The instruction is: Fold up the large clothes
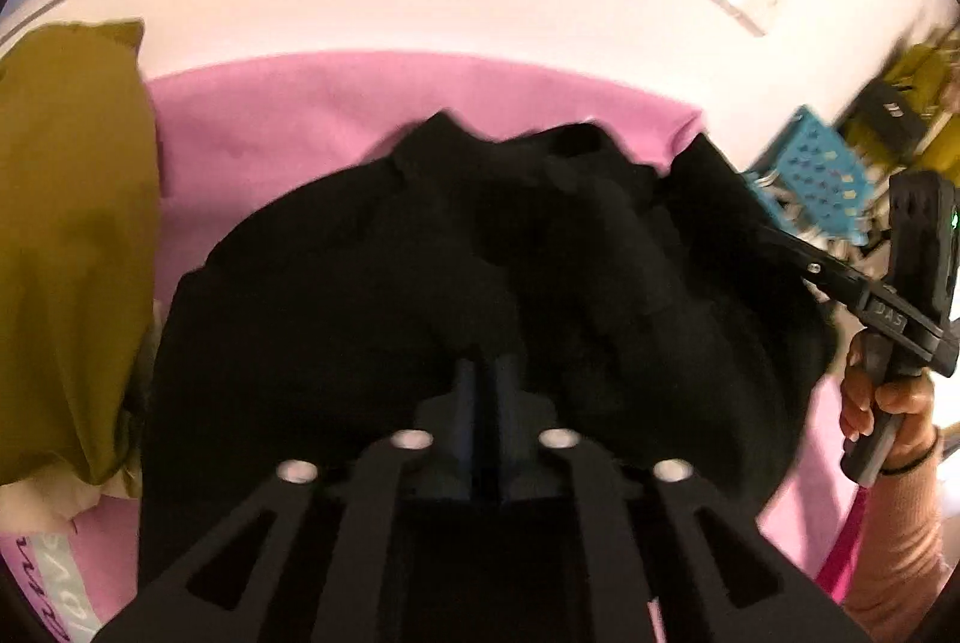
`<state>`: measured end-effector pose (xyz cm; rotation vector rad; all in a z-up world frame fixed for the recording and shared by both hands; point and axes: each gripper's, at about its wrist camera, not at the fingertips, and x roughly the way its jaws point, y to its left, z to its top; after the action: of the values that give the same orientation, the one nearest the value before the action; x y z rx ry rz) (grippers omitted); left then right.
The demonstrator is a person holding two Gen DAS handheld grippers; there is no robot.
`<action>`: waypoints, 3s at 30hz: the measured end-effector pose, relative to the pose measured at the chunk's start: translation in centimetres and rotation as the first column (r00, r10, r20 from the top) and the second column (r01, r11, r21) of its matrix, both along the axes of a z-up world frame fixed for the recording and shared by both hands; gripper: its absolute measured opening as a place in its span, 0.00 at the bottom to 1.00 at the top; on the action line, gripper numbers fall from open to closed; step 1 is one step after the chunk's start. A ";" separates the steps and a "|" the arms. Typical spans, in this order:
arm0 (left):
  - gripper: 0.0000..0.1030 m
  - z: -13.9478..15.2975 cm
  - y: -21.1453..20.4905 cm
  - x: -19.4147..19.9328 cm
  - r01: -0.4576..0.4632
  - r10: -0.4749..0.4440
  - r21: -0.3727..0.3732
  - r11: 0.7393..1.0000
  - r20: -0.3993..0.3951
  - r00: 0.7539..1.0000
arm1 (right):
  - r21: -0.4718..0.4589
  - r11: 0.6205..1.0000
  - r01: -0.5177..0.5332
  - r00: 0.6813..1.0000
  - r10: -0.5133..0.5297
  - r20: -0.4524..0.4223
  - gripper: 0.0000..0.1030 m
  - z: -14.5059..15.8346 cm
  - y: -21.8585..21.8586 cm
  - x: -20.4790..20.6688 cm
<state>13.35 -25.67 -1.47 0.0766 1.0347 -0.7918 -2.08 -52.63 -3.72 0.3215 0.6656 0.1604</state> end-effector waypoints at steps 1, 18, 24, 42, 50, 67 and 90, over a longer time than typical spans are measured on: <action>0.44 0.7 0.2 -0.4 0.010 -0.009 -0.025 1.000 0.014 1.000 | -0.009 1.000 0.023 1.000 -0.023 0.020 0.51 0.5 -0.6 -1.4; 0.08 -0.1 -4.7 -1.2 -0.022 0.015 0.089 0.996 0.079 0.997 | -0.101 0.981 0.167 0.980 -0.154 0.127 0.03 3.4 -4.3 -9.0; 0.12 0.3 -3.5 -0.5 -0.048 0.042 0.052 0.998 0.101 0.994 | -0.145 0.962 0.233 0.972 -0.232 0.024 0.04 0.9 -6.7 -8.3; 0.61 2.7 6.3 -4.1 -0.119 0.110 0.023 0.993 0.243 0.964 | -0.237 0.970 -0.046 0.995 0.066 0.080 0.59 1.4 3.1 -6.3; 0.44 0.3 7.6 -2.9 -0.170 0.160 0.034 0.985 0.205 0.966 | -0.175 0.984 -0.008 1.000 0.008 0.002 0.03 -1.8 2.3 -0.5; 0.63 0.7 7.1 -3.9 -0.258 0.217 0.084 0.962 0.334 0.917 | -0.131 0.991 -0.008 0.997 0.018 0.081 0.43 0.7 4.3 -4.9; 0.84 1.4 11.9 -5.3 -0.249 0.241 -0.005 0.968 0.271 0.932 | -0.140 0.986 -0.093 0.994 0.099 0.035 0.05 -0.6 11.0 2.5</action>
<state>8.03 -13.80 -0.06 0.0764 0.7775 -0.5211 0.45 -41.58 -4.31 0.1525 0.6471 0.2114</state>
